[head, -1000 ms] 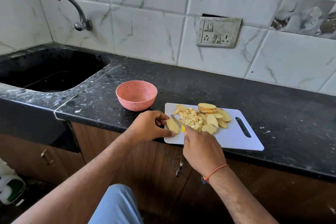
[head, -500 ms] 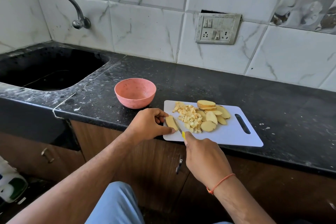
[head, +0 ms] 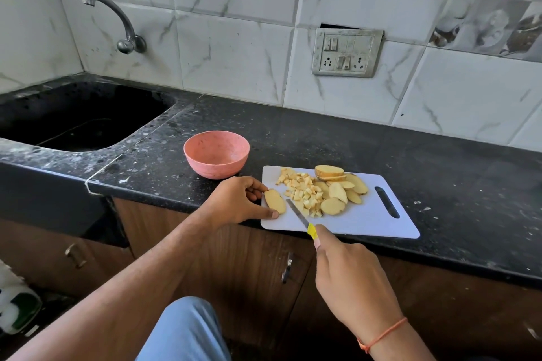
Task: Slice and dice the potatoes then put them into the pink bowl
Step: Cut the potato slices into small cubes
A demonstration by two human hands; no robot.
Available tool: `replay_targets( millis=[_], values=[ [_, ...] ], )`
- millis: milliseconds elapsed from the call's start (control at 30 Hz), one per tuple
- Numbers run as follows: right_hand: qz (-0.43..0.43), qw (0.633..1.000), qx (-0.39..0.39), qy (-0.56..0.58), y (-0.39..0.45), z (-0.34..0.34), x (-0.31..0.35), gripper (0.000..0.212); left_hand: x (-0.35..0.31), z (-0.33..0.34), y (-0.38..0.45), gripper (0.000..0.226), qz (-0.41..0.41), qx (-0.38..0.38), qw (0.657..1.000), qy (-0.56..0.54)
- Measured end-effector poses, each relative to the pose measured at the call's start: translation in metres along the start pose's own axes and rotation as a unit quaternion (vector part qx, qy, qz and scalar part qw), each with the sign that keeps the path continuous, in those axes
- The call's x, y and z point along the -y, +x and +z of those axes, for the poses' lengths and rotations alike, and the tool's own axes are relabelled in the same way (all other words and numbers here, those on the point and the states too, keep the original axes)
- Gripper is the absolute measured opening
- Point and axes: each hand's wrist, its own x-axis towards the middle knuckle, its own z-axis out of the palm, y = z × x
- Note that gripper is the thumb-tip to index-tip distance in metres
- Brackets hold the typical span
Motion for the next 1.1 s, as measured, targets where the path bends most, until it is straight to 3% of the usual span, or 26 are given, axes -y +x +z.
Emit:
replay_targets(
  millis=[267, 700, 1100],
  values=[
    [-0.021, 1.0, -0.014, 0.007, 0.045, 0.01, 0.013, 0.042, 0.002, 0.0, -0.003, 0.065, 0.011, 0.0, 1.0, -0.013],
    [-0.018, 0.998, 0.04, -0.041, 0.076, 0.022, 0.027, 0.031, 0.003, 0.003, -0.002, 0.064, 0.015, -0.014, 1.0, -0.011],
    [-0.032, 0.996, 0.069, -0.051, 0.018, 0.009, 0.008, 0.038, 0.001, 0.006, -0.006, 0.061, 0.018, -0.032, 0.999, -0.014]
  ],
)
